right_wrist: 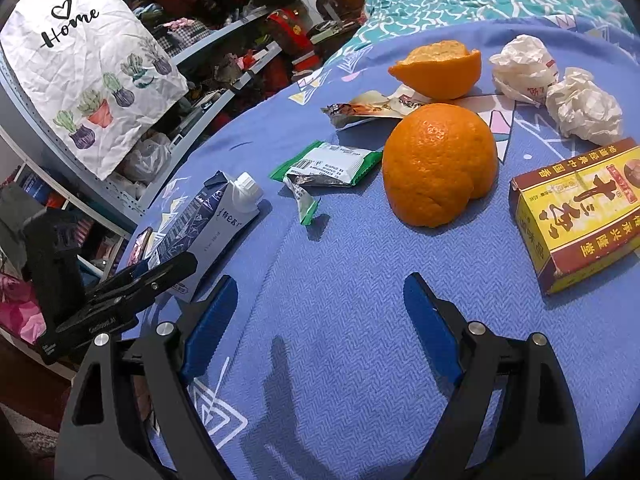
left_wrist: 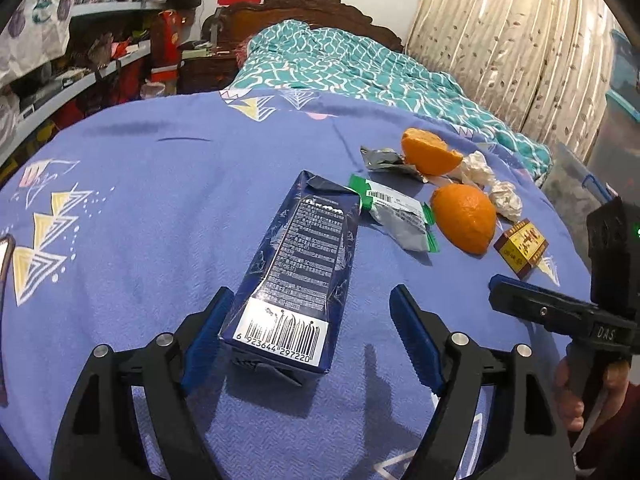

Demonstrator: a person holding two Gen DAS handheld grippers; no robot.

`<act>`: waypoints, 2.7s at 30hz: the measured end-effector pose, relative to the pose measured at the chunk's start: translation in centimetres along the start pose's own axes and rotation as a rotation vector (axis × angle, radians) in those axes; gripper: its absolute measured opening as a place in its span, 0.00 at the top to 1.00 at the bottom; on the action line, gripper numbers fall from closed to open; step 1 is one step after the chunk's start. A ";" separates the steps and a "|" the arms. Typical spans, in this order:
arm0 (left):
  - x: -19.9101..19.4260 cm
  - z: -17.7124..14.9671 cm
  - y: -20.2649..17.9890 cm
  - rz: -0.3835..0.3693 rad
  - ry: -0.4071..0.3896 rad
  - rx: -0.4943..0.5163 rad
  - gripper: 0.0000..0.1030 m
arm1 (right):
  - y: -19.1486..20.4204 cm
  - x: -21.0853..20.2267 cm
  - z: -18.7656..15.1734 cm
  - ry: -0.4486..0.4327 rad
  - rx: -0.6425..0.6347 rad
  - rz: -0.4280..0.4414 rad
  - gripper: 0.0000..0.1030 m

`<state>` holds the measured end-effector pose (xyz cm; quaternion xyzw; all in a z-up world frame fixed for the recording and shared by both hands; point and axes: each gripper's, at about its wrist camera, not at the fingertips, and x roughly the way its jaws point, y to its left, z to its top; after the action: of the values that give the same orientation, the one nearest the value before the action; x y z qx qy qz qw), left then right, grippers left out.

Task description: Collect trash

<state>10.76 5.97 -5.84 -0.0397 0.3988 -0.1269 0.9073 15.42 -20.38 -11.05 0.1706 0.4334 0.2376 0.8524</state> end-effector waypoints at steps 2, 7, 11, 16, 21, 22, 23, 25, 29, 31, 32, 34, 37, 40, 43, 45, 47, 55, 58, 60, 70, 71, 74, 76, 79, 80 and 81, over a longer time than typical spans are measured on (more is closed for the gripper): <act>0.1 0.1 0.0 -0.006 0.003 0.000 0.23 | 0.0 0.0 0.0 0.000 0.000 0.000 0.18; 0.6 0.2 -0.2 -0.009 0.027 0.008 0.20 | 0.0 0.1 0.0 0.002 -0.003 -0.002 0.18; 0.7 0.2 -0.3 -0.003 0.029 0.015 0.51 | -0.4 0.2 0.3 0.004 0.035 0.029 0.18; 0.8 0.2 0.0 -0.025 0.032 -0.003 0.54 | -1.5 0.4 1.9 0.010 0.129 0.077 0.18; 0.4 0.2 0.9 -0.038 0.013 -0.047 0.54 | -1.4 1.4 3.9 0.026 0.162 0.092 0.18; 0.3 0.2 1.1 -0.040 0.006 -0.059 0.54 | -1.2 1.7 4.2 0.031 0.163 0.088 0.18; 0.2 0.2 1.4 -0.043 0.001 -0.071 0.54 | -0.8 1.9 4.5 0.032 0.150 0.075 0.19; 0.1 0.3 1.7 -0.051 -0.002 -0.085 0.54 | 0.9 2.3 5.2 0.028 0.063 0.028 0.19; 0.2 0.3 1.8 -0.062 -0.001 -0.094 0.54 | 4.4 3.4 6.9 0.047 -0.139 -0.069 0.19; 0.1 0.3 1.8 -0.059 -0.001 -0.093 0.54 | 5.9 4.8 7.7 0.084 -0.260 -0.146 0.19; 0.2 0.3 1.8 -0.057 -0.001 -0.091 0.54 | 6.1 5.4 7.9 0.094 -0.297 -0.177 0.19; 0.2 0.4 1.8 -0.052 -0.003 -0.087 0.54 | 6.5 7.0 8.7 0.120 -0.395 -0.266 0.19; 0.2 0.3 1.8 -0.047 -0.003 -0.088 0.54 | 6.3 8.9 9.5 0.176 -0.470 -0.317 0.19; 0.3 0.4 1.8 -0.046 0.004 -0.091 0.54 | 5.8 11.1 9.8 0.275 -0.521 -0.349 0.16; 0.5 0.5 1.6 -0.043 0.013 -0.085 0.54 | 5.0 12.0 10.1 0.307 -0.506 -0.321 0.11; 0.7 0.5 1.5 -0.041 0.019 -0.083 0.54 | 4.4 12.0 10.4 0.319 -0.488 -0.289 0.13; 0.8 0.5 1.3 -0.038 0.021 -0.081 0.54 | 4.8 11.6 10.2 0.318 -0.500 -0.262 0.27; 0.9 0.5 1.2 -0.031 0.025 -0.076 0.54 | 7.3 8.9 6.0 0.281 -0.551 -0.257 0.80; 1.0 0.4 1.2 -0.029 0.025 -0.074 0.54 | 7.3 7.0 3.9 0.257 -0.525 -0.239 0.80; 0.9 0.4 1.2 -0.027 0.025 -0.072 0.54 | 7.1 5.5 2.8 0.236 -0.497 -0.229 0.80; 0.9 0.3 0.9 -0.013 0.026 -0.057 0.54 | 3.3 0.1 -0.8 0.137 -0.295 -0.260 0.80; 0.9 0.3 0.9 -0.010 0.026 -0.054 0.54 | 3.0 -0.3 -1.0 0.129 -0.280 -0.265 0.80; 1.0 0.3 0.7 -0.001 0.026 -0.045 0.53 | 2.3 -1.0 -1.7 0.104 -0.254 -0.285 0.80; 1.1 0.3 0.5 0.002 0.030 -0.038 0.53 | 2.1 -1.0 -2.0 0.094 -0.249 -0.291 0.80; 1.4 0.3 0.5 0.006 0.048 -0.036 0.50 | 2.3 -1.0 -2.2 0.082 -0.255 -0.296 0.78; 1.4 0.3 0.5 0.007 0.048 -0.037 0.50 | 2.3 -0.9 -2.3 0.078 -0.255 -0.298 0.78; 1.4 0.3 0.5 0.009 0.049 -0.037 0.49 | 2.4 -0.9 -2.3 0.074 -0.258 -0.301 0.77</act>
<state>11.98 6.07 -6.71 -0.0517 0.4233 -0.1162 0.8970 12.43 -18.71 -10.58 -0.0156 0.4511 0.1673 0.8765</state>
